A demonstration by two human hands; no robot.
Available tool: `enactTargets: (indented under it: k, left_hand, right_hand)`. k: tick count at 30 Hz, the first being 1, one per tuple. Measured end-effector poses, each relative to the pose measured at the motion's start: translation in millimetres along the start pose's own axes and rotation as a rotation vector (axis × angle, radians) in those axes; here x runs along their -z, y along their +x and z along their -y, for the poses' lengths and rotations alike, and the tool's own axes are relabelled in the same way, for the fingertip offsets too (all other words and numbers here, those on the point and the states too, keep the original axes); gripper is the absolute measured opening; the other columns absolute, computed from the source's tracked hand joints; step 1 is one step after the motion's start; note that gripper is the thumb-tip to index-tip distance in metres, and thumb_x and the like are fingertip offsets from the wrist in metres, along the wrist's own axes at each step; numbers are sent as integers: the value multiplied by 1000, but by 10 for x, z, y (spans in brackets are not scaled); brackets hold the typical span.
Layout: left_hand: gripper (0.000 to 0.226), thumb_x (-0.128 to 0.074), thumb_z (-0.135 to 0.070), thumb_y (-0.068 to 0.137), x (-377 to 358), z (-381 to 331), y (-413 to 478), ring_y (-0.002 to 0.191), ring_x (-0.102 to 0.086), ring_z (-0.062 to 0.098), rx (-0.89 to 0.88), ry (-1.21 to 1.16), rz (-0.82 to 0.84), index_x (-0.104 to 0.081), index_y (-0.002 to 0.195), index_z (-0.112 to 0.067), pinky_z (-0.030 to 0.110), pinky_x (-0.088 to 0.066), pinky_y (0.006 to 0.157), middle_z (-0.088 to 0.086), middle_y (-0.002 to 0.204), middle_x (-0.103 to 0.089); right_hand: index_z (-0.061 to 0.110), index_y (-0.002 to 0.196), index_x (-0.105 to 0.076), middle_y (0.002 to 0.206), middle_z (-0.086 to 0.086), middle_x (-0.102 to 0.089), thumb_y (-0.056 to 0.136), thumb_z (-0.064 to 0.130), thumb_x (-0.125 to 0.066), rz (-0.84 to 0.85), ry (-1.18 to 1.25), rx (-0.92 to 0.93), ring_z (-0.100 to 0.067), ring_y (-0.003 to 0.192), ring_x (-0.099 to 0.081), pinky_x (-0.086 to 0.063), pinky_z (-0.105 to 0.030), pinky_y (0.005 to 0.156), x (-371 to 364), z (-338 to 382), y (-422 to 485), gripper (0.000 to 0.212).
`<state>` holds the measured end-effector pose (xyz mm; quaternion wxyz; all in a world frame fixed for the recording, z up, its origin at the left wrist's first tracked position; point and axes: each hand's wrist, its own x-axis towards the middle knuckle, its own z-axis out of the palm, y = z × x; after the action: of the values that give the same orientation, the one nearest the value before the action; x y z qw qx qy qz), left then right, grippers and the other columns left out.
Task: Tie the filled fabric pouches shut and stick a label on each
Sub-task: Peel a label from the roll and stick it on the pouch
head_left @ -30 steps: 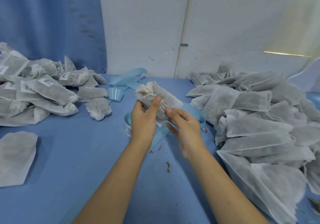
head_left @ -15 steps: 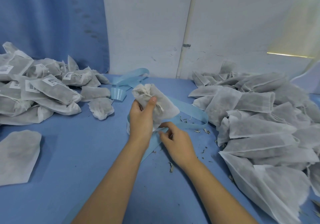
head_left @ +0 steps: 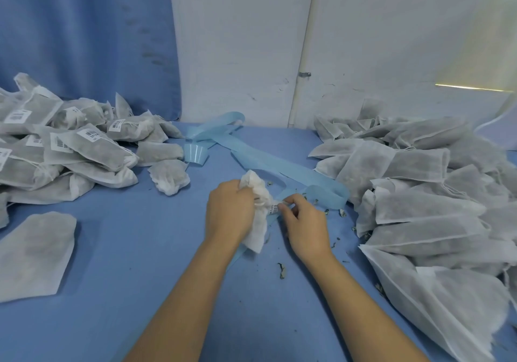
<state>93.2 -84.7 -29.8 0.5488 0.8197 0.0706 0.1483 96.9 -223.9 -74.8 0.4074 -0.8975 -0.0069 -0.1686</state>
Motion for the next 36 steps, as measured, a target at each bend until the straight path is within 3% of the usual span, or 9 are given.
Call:
enactTargets:
  k: [9,13,18,22,25,28,32,34,36]
  left_hand:
    - [26,-47,-14,87,67,310,-2,64,-46,25,-189,429,-60,-40,62,-15,33,-24,50,-4,64,-47]
    - [23,-42,-18,93,24,336,13,78,-50,20,-223,523,-46,-64,89,-13,29,-29,57,-6,110,-55]
    - [30,-41,-17,93,36,370,54,91,-51,17,-168,487,-4,-68,106,-19,28,-29,63,-8,138,-47]
    - [20,-46,-18,90,3,398,12,91,-57,11,-283,430,20,-65,84,-13,27,-31,58,-19,148,-37]
    - [17,-49,-13,85,-45,412,11,85,-56,6,-374,285,120,-64,77,-10,26,-36,62,-23,139,-48]
    - [25,-46,-19,79,-48,385,-1,87,-60,17,-334,23,207,-68,83,-7,34,-46,75,-7,101,-67]
    - [20,-43,-17,66,-19,340,-11,56,-43,4,-186,-274,266,-53,50,-25,19,-35,57,-14,58,-48]
    - [24,-44,-12,65,-15,338,-3,50,-36,1,-146,-356,273,-47,45,-24,16,-30,51,-16,50,-41]
    - [29,-47,-5,70,-22,354,12,53,-35,6,-127,-388,281,-41,47,-23,21,-28,52,-12,53,-39]
  right_hand:
    - [12,91,-57,69,0,-58,99,25,-50,-45,24,-53,-28,69,-61,-47,-39,68,20,-6,33,16]
    - [14,94,-56,73,1,-59,99,23,-51,-90,70,-79,-29,69,-61,-47,-36,69,45,-25,47,11]
    - [16,93,-54,73,5,-58,99,20,-48,-112,102,-74,-30,72,-63,-49,-37,72,39,-23,42,9]
    - [13,87,-53,75,-5,-62,98,16,-47,-121,135,-67,-30,73,-61,-47,-38,72,50,-8,14,13]
    - [10,85,-53,75,-4,-61,95,14,-47,-118,105,-30,-22,75,-56,-40,-29,67,43,1,-9,13]
    - [15,88,-55,81,6,-61,95,13,-47,-123,137,9,-15,76,-54,-39,-26,66,36,3,-11,10]
    - [29,141,-36,112,16,-59,97,7,-50,-87,389,77,-2,94,-58,-45,-12,80,52,17,-45,50]
    - [28,147,-25,119,20,-58,97,8,-50,-32,434,87,9,106,-55,-40,-6,88,57,10,-57,59]
    - [31,141,-36,115,26,-59,97,11,-53,34,409,77,20,107,-50,-36,-1,87,63,18,-59,51]
